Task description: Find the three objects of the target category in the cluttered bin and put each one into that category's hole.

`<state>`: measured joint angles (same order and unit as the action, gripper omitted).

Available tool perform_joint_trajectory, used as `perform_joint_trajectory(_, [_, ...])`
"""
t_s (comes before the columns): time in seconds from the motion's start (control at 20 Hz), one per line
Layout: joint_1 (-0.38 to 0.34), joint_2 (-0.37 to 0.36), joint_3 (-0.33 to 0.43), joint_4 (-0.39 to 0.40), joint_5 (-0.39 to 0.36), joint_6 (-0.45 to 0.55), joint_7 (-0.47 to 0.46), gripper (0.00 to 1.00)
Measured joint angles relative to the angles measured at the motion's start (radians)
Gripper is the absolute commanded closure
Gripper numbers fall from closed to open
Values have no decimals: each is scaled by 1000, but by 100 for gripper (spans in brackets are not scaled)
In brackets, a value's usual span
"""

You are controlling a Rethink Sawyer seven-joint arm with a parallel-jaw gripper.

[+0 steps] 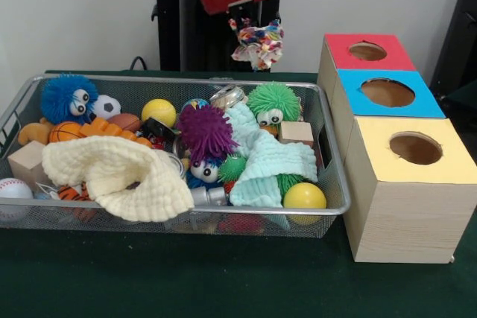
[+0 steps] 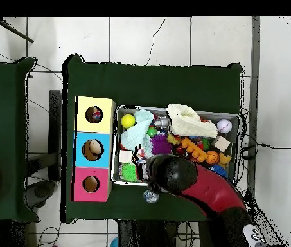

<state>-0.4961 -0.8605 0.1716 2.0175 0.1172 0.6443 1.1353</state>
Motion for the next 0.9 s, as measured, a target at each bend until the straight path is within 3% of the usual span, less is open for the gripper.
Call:
perform_joint_trajectory(0.2, [43, 2, 0, -17, 21, 0, 0, 100])
perform_joint_trajectory(0.6, [198, 39, -28, -106, 46, 0, 19, 100])
perform_joint_trajectory(0.9, [326, 82, -76, -200, 70, -1, 98, 100])
